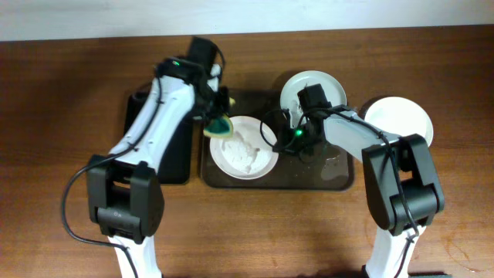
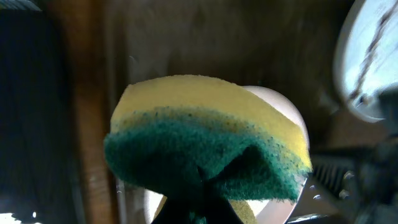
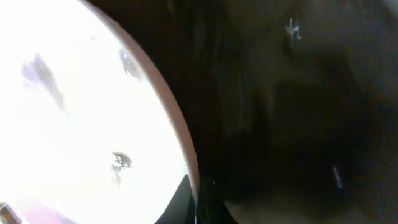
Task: Clean dirty plates on tray and stack at the side
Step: 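Carry the plate with the right gripper and stack it on the first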
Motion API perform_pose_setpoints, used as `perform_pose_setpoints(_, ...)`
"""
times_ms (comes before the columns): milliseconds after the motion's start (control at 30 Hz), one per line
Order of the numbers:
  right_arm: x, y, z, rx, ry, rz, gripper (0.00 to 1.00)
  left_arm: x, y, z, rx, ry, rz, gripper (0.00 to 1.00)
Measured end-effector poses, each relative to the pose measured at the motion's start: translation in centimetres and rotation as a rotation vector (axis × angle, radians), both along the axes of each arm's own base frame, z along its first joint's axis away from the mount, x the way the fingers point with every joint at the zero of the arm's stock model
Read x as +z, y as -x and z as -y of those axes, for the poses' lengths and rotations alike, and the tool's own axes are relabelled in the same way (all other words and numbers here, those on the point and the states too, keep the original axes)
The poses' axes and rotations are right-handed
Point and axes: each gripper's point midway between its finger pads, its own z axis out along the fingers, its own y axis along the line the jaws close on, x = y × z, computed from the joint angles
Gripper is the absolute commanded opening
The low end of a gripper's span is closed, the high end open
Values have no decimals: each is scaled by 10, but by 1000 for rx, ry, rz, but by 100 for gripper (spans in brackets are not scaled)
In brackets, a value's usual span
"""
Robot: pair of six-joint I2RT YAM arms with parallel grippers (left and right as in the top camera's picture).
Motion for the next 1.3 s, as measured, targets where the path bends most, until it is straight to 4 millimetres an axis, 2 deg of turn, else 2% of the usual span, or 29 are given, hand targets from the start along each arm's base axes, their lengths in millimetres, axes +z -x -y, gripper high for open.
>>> perform_pose_setpoints(33, 1, 7, 8, -9, 47, -17, 4, 13, -13, -10, 26, 12, 39, 0)
perform_pose_setpoints(100, 12, 17, 32, -28, 179, -10, 4, 16, -17, -25, 56, 10, 38, 0)
perform_pose_setpoints(167, 51, 18, 61, -56, 361, 104, 4, 16, -17, -27, 60, 9, 36, 0)
perform_pose_setpoints(200, 72, 19, 68, -62, 427, 172, 4, 16, -16, -25, 57, 9, 35, 0)
perform_pose_setpoints(233, 102, 20, 75, -73, 517, 281, 4, 16, -16, -23, 52, 9, 35, 0)
perform_pose_setpoints(300, 150, 33, 97, -115, 788, 454, 4, 16, -16, -22, 48, 9, 37, 0)
perform_pose_setpoints(367, 170, 40, 115, -120, 1012, 538, 4, 16, -15, -22, 46, 8, 35, 0)
perform_pose_setpoints(500, 220, 47, 110, -120, 1313, 784, 4, 16, -15, -22, 46, 8, 35, 0)
perform_pose_setpoints(600, 257, 53, 94, -137, 1451, 982, 4, 16, -15, -22, 46, 8, 35, 0)
perform_pose_setpoints(667, 271, 55, 91, -160, 1499, 1043, 4, 15, -15, -22, 46, 7, 33, 0)
perform_pose_setpoints(733, 271, 55, 91, -167, 1496, 1044, 4, 15, -14, -22, 46, 7, 31, 0)
perform_pose_setpoints(767, 263, 55, 89, -153, 1458, 1020, 4, 15, -14, -22, 46, 7, 31, 0)
perform_pose_setpoints(800, 245, 54, 89, -127, 1378, 945, 4, 15, -14, -22, 46, 7, 31, 0)
perform_pose_setpoints(833, 214, 53, 89, -103, 1234, 801, 4, 15, -14, -22, 46, 7, 31, 0)
perform_pose_setpoints(900, 181, 43, 85, -133, 990, 640, 4, 15, -14, -22, 46, 6, 28, 0)
perform_pose_setpoints(967, 161, 27, 88, -155, 759, 518, 4, 15, -14, -22, 46, 6, 29, 0)
perform_pose_setpoints(1000, 155, 15, 98, -180, 598, 454, 4, 15, -14, -22, 46, 6, 28, 0)
perform_pose_setpoints(1033, 154, 9, 113, -213, 534, 424, 4, 15, -14, -22, 46, 6, 28, 0)
perform_pose_setpoints(1100, 154, 0, 161, -336, 422, 368, 4, 15, -14, -22, 46, 6, 29, 0)
perform_pose_setpoints(1167, 156, 5, 266, -620, 422, 320, 4, 15, -13, -22, 46, 6, 28, 0)
perform_pose_setpoints(1233, 154, 12, 322, -759, 427, 314, 4, 15, -13, -22, 46, 6, 28, 0)
perform_pose_setpoints(1267, 138, 19, 363, -860, 449, 275, 4, 15, -14, -22, 46, 6, 28, 0)
perform_pose_setpoints(1300, 120, 24, 386, -909, 458, 234, 4, 15, -13, -22, 46, 6, 28, 0)
